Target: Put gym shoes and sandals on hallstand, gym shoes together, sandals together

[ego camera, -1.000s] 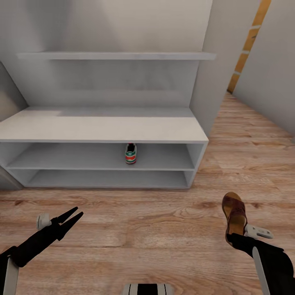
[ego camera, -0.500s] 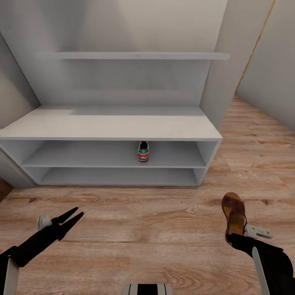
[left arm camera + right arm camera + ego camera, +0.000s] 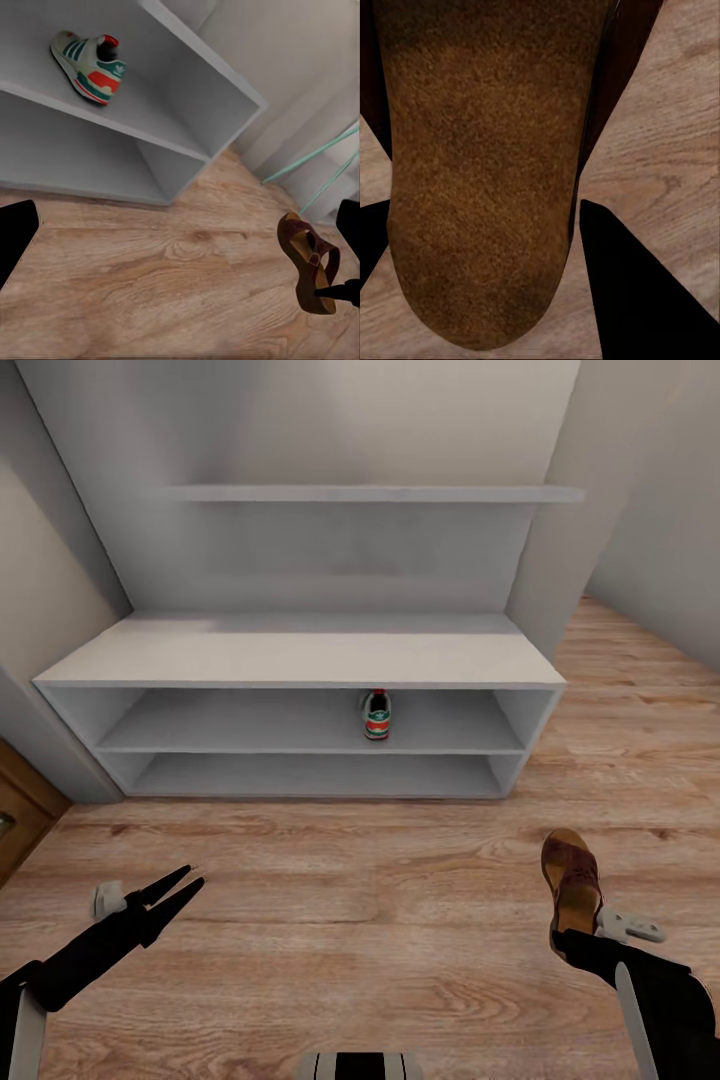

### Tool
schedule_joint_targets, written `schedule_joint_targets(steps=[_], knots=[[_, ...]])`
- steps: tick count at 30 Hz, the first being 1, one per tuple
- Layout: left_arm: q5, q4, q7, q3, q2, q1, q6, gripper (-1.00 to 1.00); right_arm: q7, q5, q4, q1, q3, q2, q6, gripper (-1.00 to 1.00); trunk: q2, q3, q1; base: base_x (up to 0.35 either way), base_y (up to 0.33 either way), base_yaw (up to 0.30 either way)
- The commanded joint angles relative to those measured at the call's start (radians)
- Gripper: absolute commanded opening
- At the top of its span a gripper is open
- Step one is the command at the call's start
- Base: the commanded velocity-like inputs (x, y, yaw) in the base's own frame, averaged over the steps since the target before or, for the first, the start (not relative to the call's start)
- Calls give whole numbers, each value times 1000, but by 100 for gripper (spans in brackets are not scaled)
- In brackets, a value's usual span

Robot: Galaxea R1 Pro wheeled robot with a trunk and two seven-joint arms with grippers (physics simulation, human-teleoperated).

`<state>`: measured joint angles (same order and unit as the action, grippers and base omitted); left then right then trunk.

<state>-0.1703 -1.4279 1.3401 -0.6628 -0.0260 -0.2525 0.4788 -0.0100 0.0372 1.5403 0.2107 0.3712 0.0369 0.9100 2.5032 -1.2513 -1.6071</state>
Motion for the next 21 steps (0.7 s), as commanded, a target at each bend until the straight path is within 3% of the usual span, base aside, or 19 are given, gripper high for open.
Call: schedule_joint_targets(steps=[1, 21], knots=[[-3, 1, 5, 0, 0, -1, 10, 100, 1, 1, 1, 0, 0, 0, 6, -100, 0, -1, 0, -54, 307, 0], [-3, 1, 7, 0, 0, -1, 10, 100, 1, 1, 1, 0, 0, 0, 6, -100, 0, -1, 0, 1, 333, 0]])
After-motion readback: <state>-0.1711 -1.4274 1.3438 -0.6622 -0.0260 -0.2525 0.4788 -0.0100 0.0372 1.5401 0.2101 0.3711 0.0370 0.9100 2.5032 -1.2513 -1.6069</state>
